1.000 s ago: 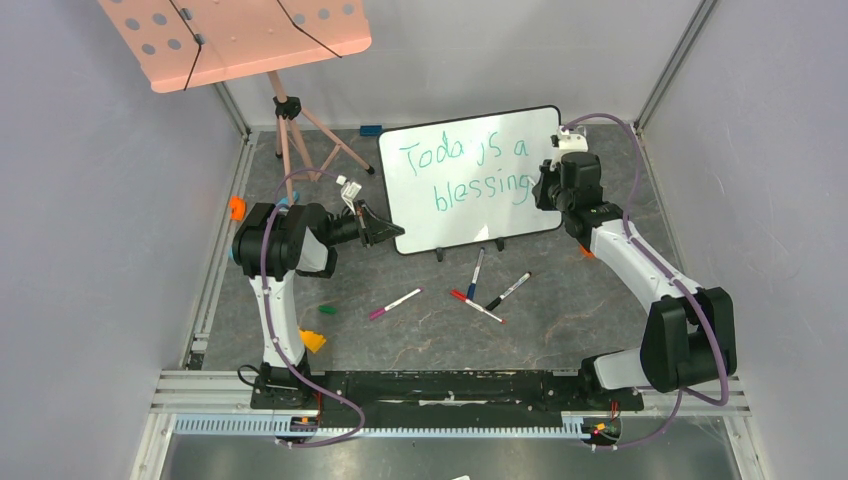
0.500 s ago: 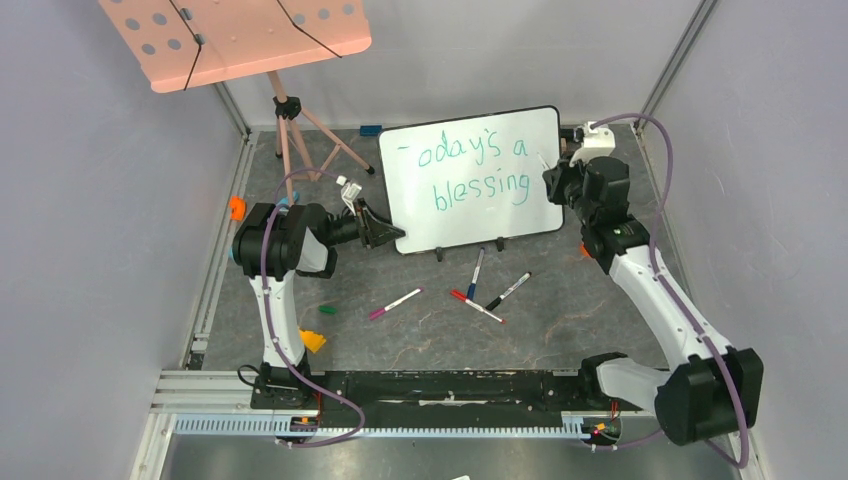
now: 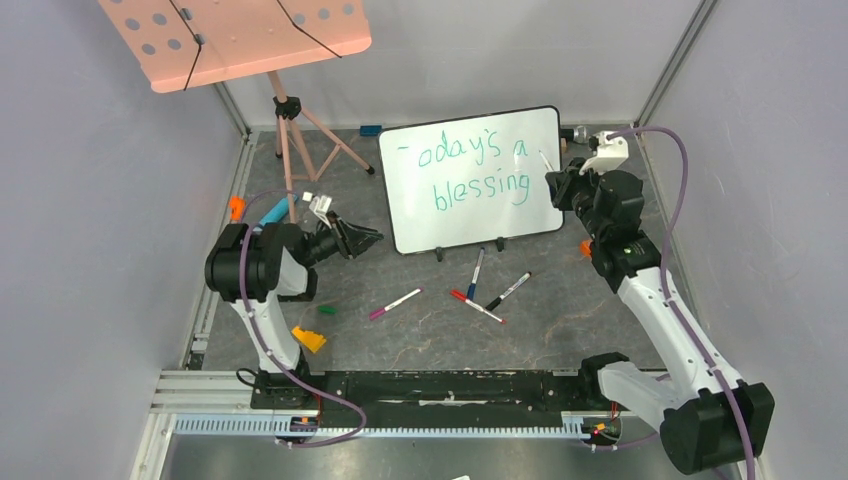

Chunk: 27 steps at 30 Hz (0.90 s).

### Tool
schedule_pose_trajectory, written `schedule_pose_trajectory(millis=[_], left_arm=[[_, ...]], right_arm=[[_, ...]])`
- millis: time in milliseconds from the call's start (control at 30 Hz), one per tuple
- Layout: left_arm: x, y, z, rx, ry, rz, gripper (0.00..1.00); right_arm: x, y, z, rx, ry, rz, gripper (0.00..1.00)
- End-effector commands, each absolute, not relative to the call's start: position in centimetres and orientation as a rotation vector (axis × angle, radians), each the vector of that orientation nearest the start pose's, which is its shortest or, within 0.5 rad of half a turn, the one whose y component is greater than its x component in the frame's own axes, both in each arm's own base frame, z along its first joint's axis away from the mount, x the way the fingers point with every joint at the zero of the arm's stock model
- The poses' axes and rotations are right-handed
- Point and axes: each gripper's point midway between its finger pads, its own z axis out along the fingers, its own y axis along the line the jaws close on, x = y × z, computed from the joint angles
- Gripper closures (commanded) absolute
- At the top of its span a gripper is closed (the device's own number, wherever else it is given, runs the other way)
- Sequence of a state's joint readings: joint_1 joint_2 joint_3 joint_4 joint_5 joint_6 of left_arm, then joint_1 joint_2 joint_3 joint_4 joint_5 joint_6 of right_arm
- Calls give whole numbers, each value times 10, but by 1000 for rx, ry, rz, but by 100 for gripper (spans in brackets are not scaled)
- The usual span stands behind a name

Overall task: Write a sentence on the whiteboard
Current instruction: Write a sentence on the whiteboard, then close the pen cap at the center of the board.

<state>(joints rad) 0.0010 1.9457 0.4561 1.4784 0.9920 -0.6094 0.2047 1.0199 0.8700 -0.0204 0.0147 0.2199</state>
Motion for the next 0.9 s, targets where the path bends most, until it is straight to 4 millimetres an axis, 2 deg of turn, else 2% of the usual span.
schedule_pose_trajectory(millis=[0, 167, 200, 233, 400, 500, 600, 700, 800, 867], left_arm=[[343, -149, 110, 304, 1613, -1180, 57], [301, -152, 118, 315, 1620, -1205, 54], [293, -153, 122, 330, 1612, -1209, 43], [287, -153, 127, 336, 1596, -1200, 2], [255, -146, 140, 333, 1519, -1071, 0], [240, -143, 145, 343, 1473, -1014, 0], [235, -142, 148, 358, 1456, -987, 0], [239, -138, 148, 299, 1484, -977, 0], [244, -136, 148, 221, 1551, -1003, 0], [237, -144, 150, 211, 1575, -1048, 0]], right_arm=[[359, 82, 295, 31, 1694, 322, 100], [351, 87, 292, 6, 1696, 354, 100], [350, 87, 292, 6, 1695, 357, 100], [348, 87, 292, 7, 1693, 359, 100], [343, 86, 297, 4, 1675, 364, 100], [338, 85, 292, 5, 1694, 361, 100], [334, 84, 293, 5, 1692, 360, 100], [330, 84, 293, 0, 1695, 364, 100], [325, 81, 284, 7, 1716, 350, 100], [321, 80, 277, 13, 1733, 345, 100]])
